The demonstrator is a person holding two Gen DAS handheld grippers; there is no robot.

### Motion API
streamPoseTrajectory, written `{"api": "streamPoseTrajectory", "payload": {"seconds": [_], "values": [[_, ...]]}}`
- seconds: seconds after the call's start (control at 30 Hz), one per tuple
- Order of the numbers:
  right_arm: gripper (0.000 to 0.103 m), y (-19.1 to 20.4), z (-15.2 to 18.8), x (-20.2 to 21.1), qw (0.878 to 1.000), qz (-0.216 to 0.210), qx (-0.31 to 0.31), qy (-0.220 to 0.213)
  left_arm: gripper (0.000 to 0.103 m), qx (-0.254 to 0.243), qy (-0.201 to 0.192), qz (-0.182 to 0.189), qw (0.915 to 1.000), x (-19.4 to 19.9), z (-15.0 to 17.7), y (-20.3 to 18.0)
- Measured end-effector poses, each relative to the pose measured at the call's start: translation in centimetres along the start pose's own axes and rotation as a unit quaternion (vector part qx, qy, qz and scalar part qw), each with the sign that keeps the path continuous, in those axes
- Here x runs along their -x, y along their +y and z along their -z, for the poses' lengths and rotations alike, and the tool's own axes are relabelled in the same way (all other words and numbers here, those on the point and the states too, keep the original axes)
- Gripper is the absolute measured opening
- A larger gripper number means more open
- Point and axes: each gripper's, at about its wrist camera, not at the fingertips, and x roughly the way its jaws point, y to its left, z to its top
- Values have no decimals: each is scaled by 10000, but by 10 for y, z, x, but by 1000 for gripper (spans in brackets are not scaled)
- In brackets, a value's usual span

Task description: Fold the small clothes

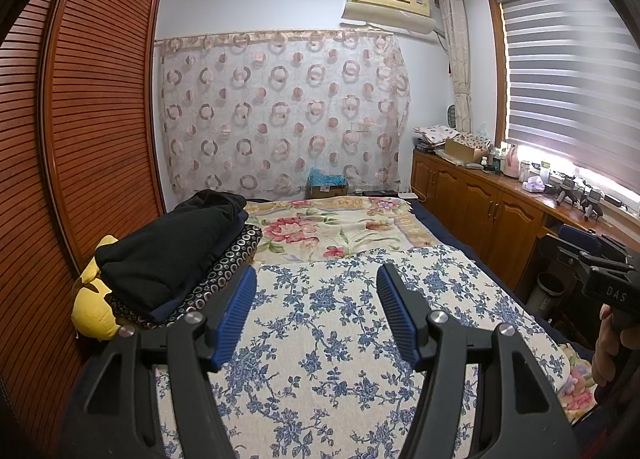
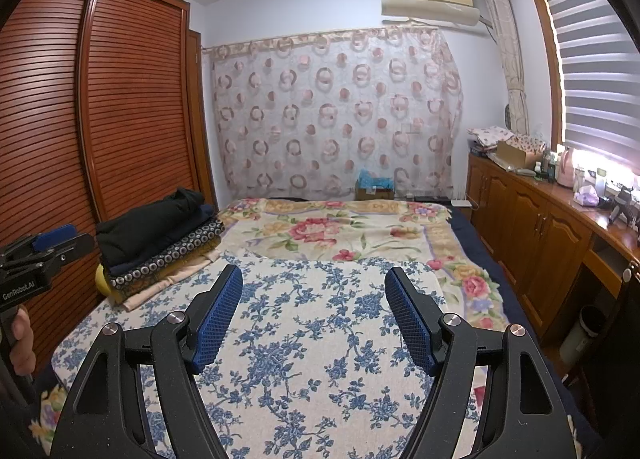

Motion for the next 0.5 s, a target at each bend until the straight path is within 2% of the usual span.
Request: {"api": "streamPoseTrajectory", "payload": {"seconds": [0.5], "values": [[76, 1, 0, 1, 10000, 4, -2, -6, 62, -5, -15, -9, 10000, 1, 0, -1]]}}
